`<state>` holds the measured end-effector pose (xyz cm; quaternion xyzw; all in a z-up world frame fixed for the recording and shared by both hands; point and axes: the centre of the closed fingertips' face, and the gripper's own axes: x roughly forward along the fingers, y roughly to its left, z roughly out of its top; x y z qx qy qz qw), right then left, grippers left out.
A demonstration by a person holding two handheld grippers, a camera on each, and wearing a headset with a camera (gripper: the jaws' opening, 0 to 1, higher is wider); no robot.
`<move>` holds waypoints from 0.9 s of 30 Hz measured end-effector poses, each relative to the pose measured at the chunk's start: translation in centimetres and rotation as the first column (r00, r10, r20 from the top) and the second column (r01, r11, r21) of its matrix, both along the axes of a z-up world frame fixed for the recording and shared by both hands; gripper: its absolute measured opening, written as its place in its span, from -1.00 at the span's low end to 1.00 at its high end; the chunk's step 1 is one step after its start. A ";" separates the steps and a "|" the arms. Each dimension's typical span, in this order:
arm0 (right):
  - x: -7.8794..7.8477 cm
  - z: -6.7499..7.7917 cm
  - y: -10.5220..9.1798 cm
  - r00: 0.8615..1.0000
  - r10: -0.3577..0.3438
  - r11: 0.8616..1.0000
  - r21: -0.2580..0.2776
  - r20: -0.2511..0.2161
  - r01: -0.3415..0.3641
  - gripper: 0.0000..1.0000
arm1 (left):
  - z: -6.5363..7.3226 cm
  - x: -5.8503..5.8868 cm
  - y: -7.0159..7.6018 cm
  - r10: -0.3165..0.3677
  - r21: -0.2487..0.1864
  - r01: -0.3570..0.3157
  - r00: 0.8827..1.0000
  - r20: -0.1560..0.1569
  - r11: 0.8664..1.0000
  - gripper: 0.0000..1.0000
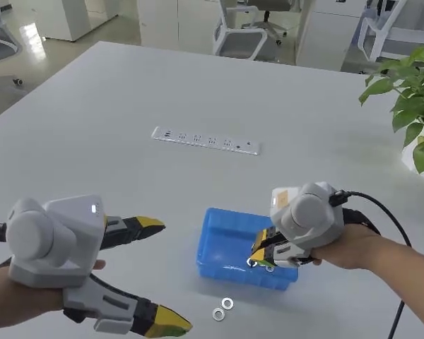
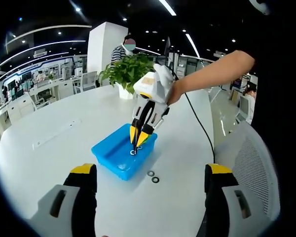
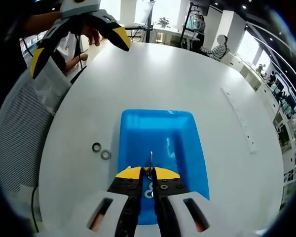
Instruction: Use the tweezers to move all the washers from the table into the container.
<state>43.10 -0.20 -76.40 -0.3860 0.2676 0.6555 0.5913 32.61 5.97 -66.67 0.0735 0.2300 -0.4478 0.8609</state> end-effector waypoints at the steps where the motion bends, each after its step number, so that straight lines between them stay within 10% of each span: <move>1: 0.0 0.0 0.1 1.000 0.004 1.000 -0.002 0.001 -0.004 -0.83 | 0.0 0.0 0.0 -0.001 0.001 0.001 1.000 -0.002 1.000 0.91; 27: -0.1 0.2 -0.3 1.000 0.011 1.000 -0.015 0.007 -0.011 -0.83 | 0.2 0.5 -0.1 -0.013 0.024 0.013 1.000 0.000 1.000 0.74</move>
